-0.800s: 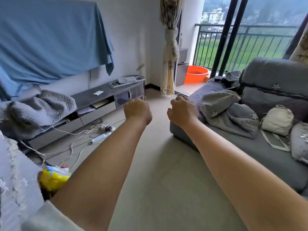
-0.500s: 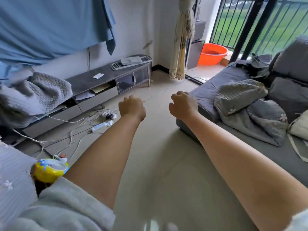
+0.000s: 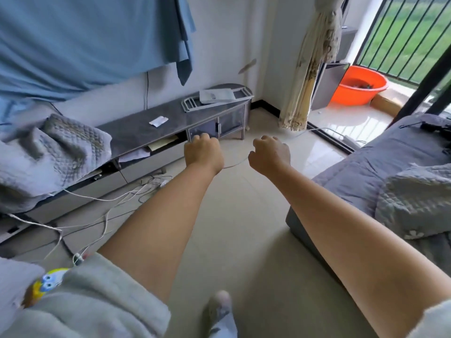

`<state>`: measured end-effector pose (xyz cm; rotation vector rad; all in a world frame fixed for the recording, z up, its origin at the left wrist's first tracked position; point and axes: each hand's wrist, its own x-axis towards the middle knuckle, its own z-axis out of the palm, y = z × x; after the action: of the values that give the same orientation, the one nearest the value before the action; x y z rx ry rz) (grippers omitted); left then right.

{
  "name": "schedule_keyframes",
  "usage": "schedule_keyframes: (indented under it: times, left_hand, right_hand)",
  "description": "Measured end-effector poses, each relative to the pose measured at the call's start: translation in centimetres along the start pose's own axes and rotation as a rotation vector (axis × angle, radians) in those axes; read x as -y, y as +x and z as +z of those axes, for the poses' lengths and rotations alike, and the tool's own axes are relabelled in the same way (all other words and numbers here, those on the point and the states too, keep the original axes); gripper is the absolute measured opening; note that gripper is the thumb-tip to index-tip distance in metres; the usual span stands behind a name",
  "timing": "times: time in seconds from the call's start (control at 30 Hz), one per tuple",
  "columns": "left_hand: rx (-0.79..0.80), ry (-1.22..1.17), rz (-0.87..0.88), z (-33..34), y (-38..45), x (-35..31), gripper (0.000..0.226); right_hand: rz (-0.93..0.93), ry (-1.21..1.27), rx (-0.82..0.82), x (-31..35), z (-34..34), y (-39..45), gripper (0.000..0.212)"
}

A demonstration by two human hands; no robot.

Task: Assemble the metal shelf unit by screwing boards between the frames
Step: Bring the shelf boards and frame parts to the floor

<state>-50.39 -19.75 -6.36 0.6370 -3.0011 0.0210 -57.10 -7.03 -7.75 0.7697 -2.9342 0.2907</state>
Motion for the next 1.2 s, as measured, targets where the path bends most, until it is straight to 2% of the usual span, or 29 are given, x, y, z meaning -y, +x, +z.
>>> schedule_keyframes:
  times: [0.33,0.53,0.8,1.03,1.2]
  left_hand:
    - [0.108,0.051,-0.053,3.7,24.7,2.7,0.034]
    - [0.162,0.051,-0.118,7.3,39.6,2.7,0.031]
    - [0.230,0.035,-0.230,10.8,57.1,3.5,0.029]
    - [0.290,0.059,-0.291,15.8,71.4,6.7,0.032]
    - [0.328,0.045,-0.317,18.6,82.9,8.7,0.030]
  right_hand:
    - [0.020,0.084,0.051,-2.3,4.8,24.9,0.027]
    - [-0.041,0.041,0.072,-5.6,8.4,40.9,0.023]
    - [-0.064,0.046,0.187,-8.8,12.6,60.2,0.027]
    - [-0.126,-0.001,0.295,-8.8,19.0,76.1,0.025]
    - [-0.101,0.032,0.367,-8.6,23.1,88.1,0.026]
